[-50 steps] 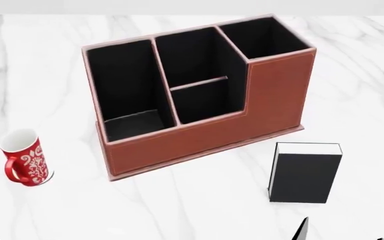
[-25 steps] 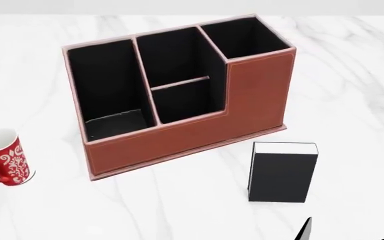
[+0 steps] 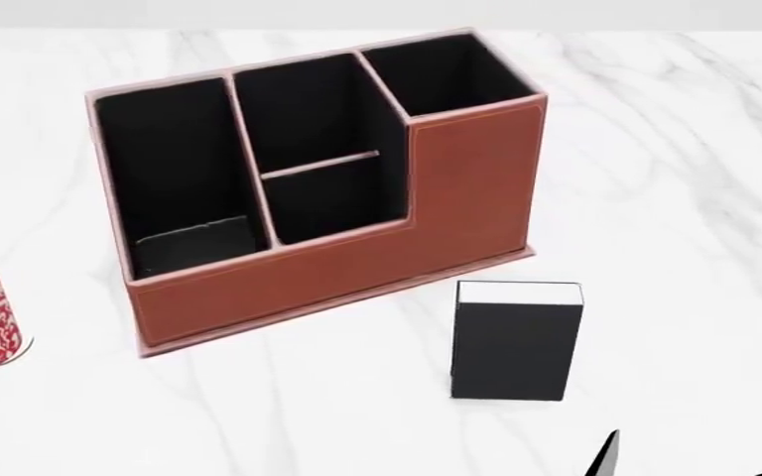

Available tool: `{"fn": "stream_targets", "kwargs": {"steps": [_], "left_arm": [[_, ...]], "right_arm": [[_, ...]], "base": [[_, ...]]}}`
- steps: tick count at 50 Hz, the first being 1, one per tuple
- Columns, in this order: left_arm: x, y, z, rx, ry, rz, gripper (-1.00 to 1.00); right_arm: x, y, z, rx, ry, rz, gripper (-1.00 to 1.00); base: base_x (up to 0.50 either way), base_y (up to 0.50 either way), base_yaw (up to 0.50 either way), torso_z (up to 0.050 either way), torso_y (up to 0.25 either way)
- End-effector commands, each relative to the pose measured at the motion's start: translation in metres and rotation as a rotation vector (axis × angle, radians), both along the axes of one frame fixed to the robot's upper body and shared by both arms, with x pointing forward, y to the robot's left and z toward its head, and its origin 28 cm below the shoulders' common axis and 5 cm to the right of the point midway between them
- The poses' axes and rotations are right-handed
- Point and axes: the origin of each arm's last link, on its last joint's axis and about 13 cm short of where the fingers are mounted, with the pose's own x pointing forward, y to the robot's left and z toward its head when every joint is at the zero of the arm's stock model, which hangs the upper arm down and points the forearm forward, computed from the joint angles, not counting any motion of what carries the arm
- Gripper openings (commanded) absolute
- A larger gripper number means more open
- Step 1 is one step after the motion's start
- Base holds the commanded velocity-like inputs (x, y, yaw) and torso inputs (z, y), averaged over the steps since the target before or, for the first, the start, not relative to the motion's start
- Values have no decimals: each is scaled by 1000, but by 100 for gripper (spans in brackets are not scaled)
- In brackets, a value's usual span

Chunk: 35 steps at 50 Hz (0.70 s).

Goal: Pick up the book and place it in the back compartment of the caddy.

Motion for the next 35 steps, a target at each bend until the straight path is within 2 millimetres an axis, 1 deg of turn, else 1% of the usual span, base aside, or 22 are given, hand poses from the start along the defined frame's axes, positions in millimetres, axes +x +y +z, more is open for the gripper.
{"fn": "stream_targets", "kwargs": {"steps": [1, 10, 11, 12, 35], "left_arm": [[0, 0, 0, -1, -1, 1, 100], [-1, 0, 0, -4, -4, 3, 100], [-1, 0, 0, -1, -9, 7, 100], [-1, 0, 0, -1, -9, 6, 100], [0, 0, 0, -3, -9, 7, 100]], "right_arm": [[0, 0, 0, 1, -1, 1, 100], [-3, 0, 1, -3, -33, 3, 100], [-9, 1, 3, -33, -105, -9, 100], [-9, 2, 3, -34, -105, -10, 100], [-9, 2, 2, -37, -112, -7, 100]], "base": [[0, -129, 0, 0, 0], [0, -75, 0, 0, 0], [121, 0, 0, 0, 0], [141, 0, 0, 0, 0], [232, 0, 0, 0, 0]]}}
